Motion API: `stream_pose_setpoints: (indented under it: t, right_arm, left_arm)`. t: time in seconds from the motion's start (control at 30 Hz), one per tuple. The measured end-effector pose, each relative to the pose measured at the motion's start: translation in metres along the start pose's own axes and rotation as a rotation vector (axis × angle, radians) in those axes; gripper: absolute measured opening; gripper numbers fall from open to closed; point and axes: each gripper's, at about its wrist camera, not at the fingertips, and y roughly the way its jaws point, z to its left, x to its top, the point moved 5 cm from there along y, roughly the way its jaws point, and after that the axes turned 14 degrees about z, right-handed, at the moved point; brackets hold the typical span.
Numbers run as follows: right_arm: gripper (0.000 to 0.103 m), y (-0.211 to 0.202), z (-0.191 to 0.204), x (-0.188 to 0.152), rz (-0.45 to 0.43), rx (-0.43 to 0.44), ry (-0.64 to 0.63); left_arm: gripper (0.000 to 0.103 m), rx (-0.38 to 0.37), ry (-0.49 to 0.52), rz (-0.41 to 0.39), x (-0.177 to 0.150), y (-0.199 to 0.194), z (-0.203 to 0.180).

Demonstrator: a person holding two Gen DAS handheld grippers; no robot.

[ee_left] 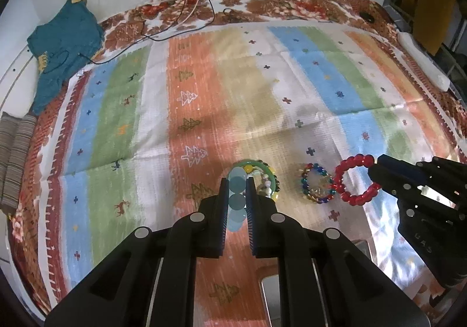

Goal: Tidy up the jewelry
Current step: 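Lift and carry both bracelets over the silver tin with both tools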

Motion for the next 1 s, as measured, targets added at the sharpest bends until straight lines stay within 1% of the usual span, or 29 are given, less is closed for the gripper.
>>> stream_pose_setpoints:
  t: [0.23, 0.33, 0.6, 1.0]
  right_arm:
    - [0.014, -0.018, 0.003, -0.009, -0.052, -0.007, 0.002]
    - [0.014, -0.024, 0.003, -0.014, -0.059, 0.001, 0.005]
    - [0.014, -0.038, 0.006, -0.027, -0.084, 0.014, -0.004]
    - [0.014, -0.053, 0.021, -0.057, -0.105, 0.011, -0.042]
  left_arm:
    - [0.011, -0.03, 0.007, -0.033, -0.015, -0.021, -0.009]
    - [0.011, -0.053, 0.009, -0.055, -0.021, -0.034, -0.011]
    - [0.011, -0.087, 0.028, -0.103, -0.042, -0.059, -0.019]
    - [0.011, -0.095, 0.068, -0.13, -0.076, -0.073, -0.033]
